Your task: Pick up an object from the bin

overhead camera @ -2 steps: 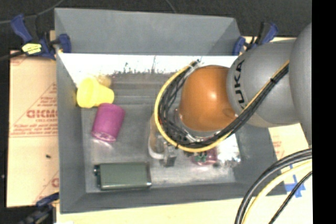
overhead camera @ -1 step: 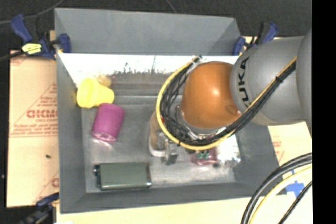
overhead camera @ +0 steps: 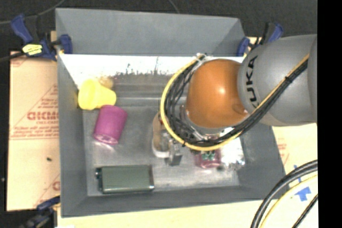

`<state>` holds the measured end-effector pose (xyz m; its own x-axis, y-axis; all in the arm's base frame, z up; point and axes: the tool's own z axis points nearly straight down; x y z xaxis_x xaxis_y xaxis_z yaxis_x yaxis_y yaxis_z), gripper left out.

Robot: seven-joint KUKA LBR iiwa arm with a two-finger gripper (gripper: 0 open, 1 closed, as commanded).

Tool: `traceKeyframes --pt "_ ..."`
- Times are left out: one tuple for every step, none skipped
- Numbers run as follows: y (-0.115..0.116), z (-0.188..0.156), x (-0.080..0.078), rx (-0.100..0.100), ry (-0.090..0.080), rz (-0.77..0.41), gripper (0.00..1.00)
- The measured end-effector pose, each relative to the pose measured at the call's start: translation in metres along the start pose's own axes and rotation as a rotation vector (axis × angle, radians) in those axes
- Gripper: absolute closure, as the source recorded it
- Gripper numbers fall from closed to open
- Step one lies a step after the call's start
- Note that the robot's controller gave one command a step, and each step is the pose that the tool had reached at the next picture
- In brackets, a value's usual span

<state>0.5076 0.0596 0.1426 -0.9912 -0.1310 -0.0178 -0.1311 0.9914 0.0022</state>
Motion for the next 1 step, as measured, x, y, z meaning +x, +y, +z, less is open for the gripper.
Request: traceKeyframes --pt "-0.0001 -0.0124 0.0002 0.000 0.002 0.001 1.00"
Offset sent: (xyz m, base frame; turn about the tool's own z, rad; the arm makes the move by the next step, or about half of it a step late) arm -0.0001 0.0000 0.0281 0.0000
